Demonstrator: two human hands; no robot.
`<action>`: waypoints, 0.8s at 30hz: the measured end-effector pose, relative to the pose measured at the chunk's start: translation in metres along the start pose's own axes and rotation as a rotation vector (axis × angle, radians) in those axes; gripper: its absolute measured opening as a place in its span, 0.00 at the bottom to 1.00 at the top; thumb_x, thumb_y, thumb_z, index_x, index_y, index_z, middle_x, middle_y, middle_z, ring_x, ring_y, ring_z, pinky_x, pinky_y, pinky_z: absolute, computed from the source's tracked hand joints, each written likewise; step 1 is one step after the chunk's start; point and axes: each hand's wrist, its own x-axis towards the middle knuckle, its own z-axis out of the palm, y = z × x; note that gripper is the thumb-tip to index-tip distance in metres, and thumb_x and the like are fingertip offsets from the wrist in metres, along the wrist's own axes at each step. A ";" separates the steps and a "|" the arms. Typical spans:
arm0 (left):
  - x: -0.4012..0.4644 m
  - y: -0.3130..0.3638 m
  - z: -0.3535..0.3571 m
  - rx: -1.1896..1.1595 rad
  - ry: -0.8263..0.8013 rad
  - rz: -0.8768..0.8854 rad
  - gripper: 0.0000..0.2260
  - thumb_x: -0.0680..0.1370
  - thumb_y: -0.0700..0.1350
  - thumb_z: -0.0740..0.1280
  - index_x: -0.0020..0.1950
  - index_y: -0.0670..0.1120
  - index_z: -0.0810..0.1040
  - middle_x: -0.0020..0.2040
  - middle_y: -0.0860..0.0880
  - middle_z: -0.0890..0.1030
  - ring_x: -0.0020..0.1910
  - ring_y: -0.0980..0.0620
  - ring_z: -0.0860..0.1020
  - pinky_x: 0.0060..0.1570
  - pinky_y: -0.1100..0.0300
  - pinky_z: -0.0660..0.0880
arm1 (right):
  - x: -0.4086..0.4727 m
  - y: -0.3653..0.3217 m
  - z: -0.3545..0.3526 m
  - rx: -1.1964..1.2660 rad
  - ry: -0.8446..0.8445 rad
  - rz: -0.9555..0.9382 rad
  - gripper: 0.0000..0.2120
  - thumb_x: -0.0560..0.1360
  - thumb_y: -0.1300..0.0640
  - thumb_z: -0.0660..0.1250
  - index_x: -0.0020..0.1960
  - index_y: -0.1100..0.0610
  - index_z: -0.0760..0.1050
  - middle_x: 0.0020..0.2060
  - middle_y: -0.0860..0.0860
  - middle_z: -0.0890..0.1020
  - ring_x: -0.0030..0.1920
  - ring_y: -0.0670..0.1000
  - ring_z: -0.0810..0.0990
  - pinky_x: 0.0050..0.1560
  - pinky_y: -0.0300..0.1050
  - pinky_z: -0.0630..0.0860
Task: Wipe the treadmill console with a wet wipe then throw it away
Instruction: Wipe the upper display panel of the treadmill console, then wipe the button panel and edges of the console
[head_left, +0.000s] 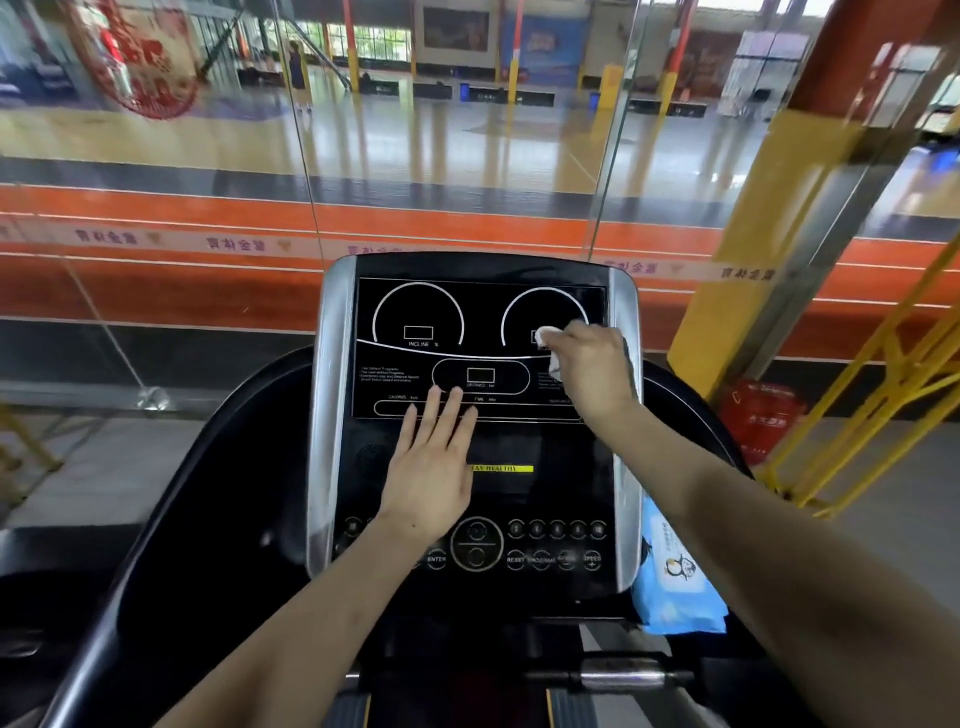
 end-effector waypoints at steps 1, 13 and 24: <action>-0.002 0.001 0.000 0.000 0.000 -0.005 0.31 0.82 0.46 0.58 0.85 0.46 0.53 0.86 0.44 0.45 0.84 0.43 0.38 0.82 0.42 0.44 | 0.007 -0.007 0.003 0.000 0.002 0.006 0.24 0.58 0.75 0.77 0.49 0.54 0.86 0.31 0.48 0.70 0.29 0.55 0.73 0.38 0.44 0.63; -0.034 0.000 0.001 0.003 0.017 -0.026 0.30 0.80 0.44 0.62 0.83 0.45 0.60 0.85 0.44 0.51 0.84 0.43 0.43 0.82 0.40 0.50 | -0.070 -0.036 -0.003 0.395 -0.225 -0.089 0.15 0.73 0.70 0.75 0.55 0.56 0.86 0.45 0.53 0.83 0.47 0.57 0.82 0.50 0.54 0.81; -0.100 0.047 0.032 -0.163 0.000 0.127 0.28 0.79 0.41 0.66 0.80 0.47 0.67 0.80 0.47 0.67 0.83 0.48 0.59 0.81 0.44 0.59 | -0.224 -0.009 -0.040 0.412 -0.037 0.272 0.12 0.78 0.69 0.72 0.59 0.60 0.85 0.48 0.51 0.81 0.50 0.52 0.82 0.53 0.50 0.81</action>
